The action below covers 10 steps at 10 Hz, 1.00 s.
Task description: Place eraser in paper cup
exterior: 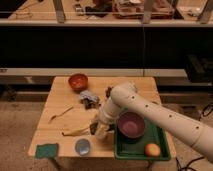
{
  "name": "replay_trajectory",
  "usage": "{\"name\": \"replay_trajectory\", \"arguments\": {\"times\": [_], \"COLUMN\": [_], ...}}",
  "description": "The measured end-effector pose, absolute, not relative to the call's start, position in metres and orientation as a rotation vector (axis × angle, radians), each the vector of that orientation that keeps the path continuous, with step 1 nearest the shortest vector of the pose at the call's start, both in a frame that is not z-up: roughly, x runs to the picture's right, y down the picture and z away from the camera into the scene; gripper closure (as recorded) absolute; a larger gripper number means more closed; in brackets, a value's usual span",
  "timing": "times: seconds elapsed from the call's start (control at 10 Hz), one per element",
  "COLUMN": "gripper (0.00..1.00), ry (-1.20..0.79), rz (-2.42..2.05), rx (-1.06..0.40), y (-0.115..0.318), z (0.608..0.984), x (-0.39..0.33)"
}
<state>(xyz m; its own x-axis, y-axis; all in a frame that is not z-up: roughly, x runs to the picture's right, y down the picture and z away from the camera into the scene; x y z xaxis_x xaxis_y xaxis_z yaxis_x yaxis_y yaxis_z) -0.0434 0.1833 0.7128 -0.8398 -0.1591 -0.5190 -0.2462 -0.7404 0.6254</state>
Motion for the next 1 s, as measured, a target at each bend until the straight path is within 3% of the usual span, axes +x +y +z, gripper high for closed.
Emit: {"name": "replay_trajectory", "arguments": {"times": [0.5, 1.0], "gripper": [0.39, 0.39], "ry": [1.046, 0.963], "rz": [2.763, 2.806], "rx": [-0.877, -0.965], "y": [0.174, 0.133], "z": [0.697, 0.660], "x": [-0.049, -0.022]}}
